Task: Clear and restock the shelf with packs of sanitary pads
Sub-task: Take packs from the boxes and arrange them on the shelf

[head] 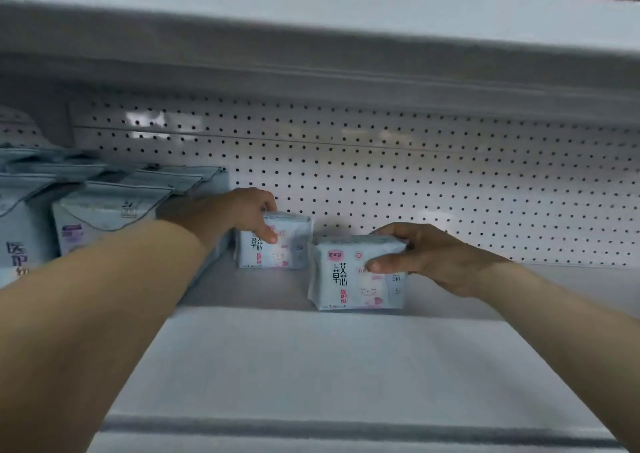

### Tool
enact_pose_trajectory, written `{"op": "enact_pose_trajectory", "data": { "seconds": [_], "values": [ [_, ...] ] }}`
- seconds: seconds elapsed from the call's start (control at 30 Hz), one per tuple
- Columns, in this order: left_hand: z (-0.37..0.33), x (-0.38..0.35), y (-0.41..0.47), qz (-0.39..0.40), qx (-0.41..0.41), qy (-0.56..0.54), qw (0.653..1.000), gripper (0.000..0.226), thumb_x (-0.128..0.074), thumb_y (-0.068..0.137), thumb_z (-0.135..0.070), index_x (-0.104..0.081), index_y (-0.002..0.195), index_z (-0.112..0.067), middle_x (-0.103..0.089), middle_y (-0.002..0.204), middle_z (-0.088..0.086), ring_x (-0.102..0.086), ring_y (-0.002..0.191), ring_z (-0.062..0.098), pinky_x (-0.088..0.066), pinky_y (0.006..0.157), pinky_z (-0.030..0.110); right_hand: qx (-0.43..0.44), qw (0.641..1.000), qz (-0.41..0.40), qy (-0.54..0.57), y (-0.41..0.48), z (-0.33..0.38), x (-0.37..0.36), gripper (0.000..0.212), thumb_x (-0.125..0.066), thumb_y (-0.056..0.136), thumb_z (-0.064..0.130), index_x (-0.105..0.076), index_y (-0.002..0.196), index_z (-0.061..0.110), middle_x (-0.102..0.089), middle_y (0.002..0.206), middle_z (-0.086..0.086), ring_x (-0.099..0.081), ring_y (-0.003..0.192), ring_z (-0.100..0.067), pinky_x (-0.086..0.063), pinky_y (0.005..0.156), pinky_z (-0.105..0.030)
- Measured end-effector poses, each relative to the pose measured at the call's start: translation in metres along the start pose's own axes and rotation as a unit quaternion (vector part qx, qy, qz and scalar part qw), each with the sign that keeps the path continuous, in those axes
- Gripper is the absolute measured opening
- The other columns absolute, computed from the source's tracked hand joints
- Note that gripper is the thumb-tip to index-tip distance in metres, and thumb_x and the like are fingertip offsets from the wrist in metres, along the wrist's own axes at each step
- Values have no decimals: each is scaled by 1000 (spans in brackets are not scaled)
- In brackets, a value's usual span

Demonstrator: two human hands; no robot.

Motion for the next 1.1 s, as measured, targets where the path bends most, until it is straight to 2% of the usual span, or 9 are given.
{"op": "enact_pose_trajectory", "data": {
  "seconds": [0.13,0.3,0.5,0.6,0.67,0.77,0.87,1.0,1.1],
  "values": [
    [3,-2,3,-39,-8,-1,999,54,-88,71,-33,-60,117,-22,-68,117,0,-63,102,21,-53,90,35,3,1000,-18,-9,7,-4,-4,45,-82,78,6,-66,120,9,-75,113,-8,-69,110,-20,-55,97,-33],
    [1,2,3,-98,-2,44,994,59,-86,71,-43,-62,123,-26,-68,119,-2,-60,108,22,-48,97,35,1,1000,21,-17,10,-3,-10,46,-76,84,5,-62,127,11,-73,119,-6,-67,115,-19,-53,100,-33],
    [5,-1,8,-119,12,28,992,62,-86,70,-46,-60,124,-30,-58,123,6,-55,111,27,-45,101,38,3,999,41,-27,16,-2,-12,42,-73,86,2,-63,126,10,-73,119,-6,-68,113,-16,-54,94,-25],
    [7,-1,11,-137,13,23,990,64,-86,70,-45,-60,127,-31,-52,122,8,-53,109,27,-46,100,37,-2,997,58,-42,19,-3,-10,46,-77,82,3,-61,125,8,-73,118,-8,-69,112,-18,-55,90,-23],
    [9,-1,12,-147,15,21,989,66,-87,68,-46,-60,127,-33,-50,122,9,-53,110,28,-45,100,37,-9,996,71,-55,20,-4,-8,53,-84,75,8,-61,124,10,-74,116,-7,-69,111,-19,-55,90,-25],
    [11,-1,12,-150,17,13,988,65,-87,69,-44,-58,125,-32,-48,123,11,-49,114,31,-44,99,36,-19,994,68,-79,20,-6,-2,55,-81,69,18,-63,121,14,-74,116,-5,-66,111,-19,-50,92,-31],
    [12,-1,12,-158,22,5,987,65,-89,67,-43,-57,122,-28,-49,121,10,-47,114,31,-44,94,36,-21,995,61,-76,20,-9,1,56,-81,69,19,-63,122,14,-73,116,-5,-63,109,-19,-45,90,-34],
    [12,-2,9,-161,22,10,987,66,-87,70,-42,-56,126,-27,-48,123,12,-43,120,34,-40,98,37,-19,995,65,-76,16,-11,4,55,-81,69,18,-64,121,14,-72,118,-7,-63,110,-22,-45,92,-37],
    [10,-4,5,-159,29,26,986,66,-85,74,-43,-55,130,-28,-47,125,11,-40,124,33,-38,99,38,-22,995,61,-69,11,-12,8,56,-81,67,18,-64,120,13,-72,116,-8,-61,99,-17,-44,80,-30]
  ]
}}
Point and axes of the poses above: each hand's wrist, its own y-axis towards the middle knuckle, its own x-axis out of the back of the hand, z = x × y, the point moved 9 cm from there along y, towards the middle knuckle
